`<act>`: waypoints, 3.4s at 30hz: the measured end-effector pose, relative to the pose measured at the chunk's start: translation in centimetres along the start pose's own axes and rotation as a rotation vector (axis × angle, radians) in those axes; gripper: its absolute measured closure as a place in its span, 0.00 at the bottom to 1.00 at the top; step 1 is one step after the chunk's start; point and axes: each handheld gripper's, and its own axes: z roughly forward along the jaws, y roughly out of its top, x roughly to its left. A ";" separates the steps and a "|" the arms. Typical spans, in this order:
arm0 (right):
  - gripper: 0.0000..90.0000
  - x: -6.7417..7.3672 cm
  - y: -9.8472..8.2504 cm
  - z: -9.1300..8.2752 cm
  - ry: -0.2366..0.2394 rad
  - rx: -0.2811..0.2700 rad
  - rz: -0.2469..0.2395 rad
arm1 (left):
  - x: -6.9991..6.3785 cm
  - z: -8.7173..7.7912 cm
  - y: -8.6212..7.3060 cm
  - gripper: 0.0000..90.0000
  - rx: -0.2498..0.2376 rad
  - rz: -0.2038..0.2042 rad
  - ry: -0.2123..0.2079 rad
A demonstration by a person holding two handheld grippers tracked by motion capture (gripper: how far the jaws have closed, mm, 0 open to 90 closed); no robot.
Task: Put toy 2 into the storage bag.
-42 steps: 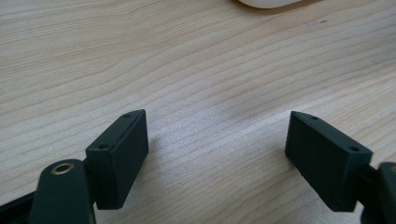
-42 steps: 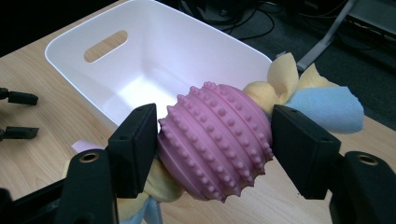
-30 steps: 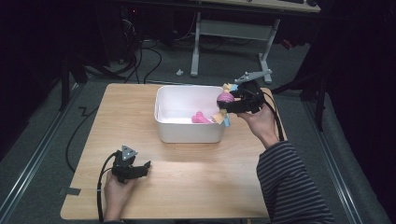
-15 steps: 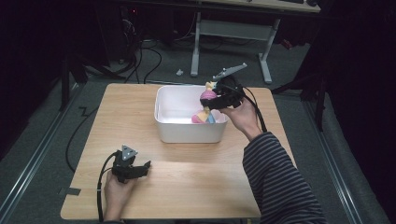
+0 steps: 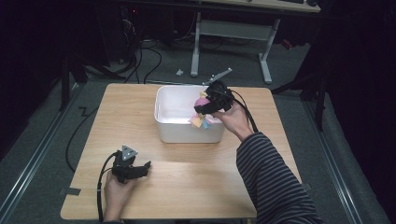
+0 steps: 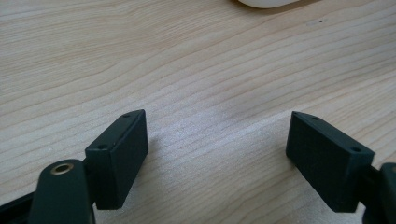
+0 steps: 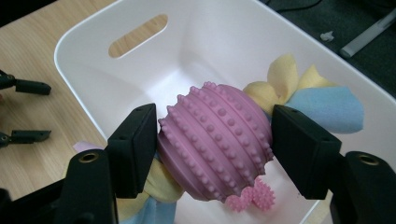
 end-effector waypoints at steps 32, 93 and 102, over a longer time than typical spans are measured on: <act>0.37 0.0 -1.3 0.0 0.052 -0.061 0.058 | 0.0 0.0 0.0 0.24 -0.001 -0.003 0.002; 0.44 -1.7 -15.4 -13.8 -0.112 -0.345 0.166 | 0.0 0.0 0.0 0.24 -0.002 -0.003 0.000; 0.44 -1.3 -17.0 -14.1 -0.127 -0.352 0.175 | 0.0 0.0 0.0 0.24 -0.002 -0.004 -0.001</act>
